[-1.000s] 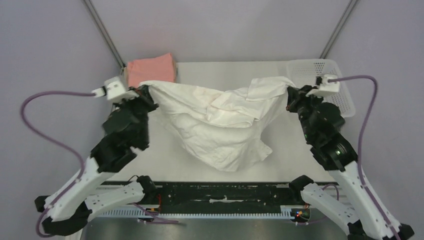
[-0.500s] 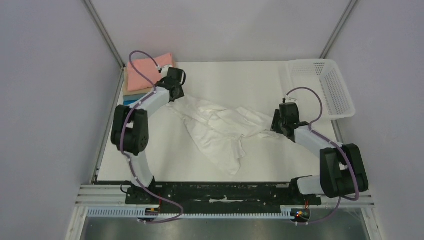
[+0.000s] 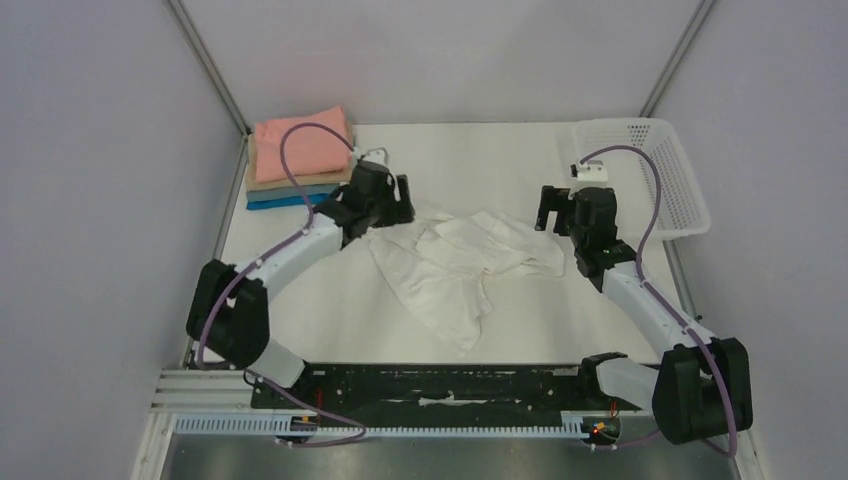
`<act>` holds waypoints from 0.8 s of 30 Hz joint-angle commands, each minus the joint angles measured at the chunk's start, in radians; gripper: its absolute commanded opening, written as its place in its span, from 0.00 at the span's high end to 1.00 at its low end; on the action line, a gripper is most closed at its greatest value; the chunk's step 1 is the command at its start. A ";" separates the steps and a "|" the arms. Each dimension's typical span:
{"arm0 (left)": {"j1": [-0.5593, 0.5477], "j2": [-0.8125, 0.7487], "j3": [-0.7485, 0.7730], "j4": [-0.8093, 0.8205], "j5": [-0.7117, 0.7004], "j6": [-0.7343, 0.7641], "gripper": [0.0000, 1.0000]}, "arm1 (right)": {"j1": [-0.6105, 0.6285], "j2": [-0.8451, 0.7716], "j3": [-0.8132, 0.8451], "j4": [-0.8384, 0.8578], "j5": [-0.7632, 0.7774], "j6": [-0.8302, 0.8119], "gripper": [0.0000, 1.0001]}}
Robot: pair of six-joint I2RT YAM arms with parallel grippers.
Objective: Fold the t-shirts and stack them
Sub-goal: Flatten out the tshirt
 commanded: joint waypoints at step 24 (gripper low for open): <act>-0.866 0.180 -0.168 -0.115 -0.144 -0.167 0.45 | 0.000 -0.369 -0.261 -0.069 0.017 0.111 0.02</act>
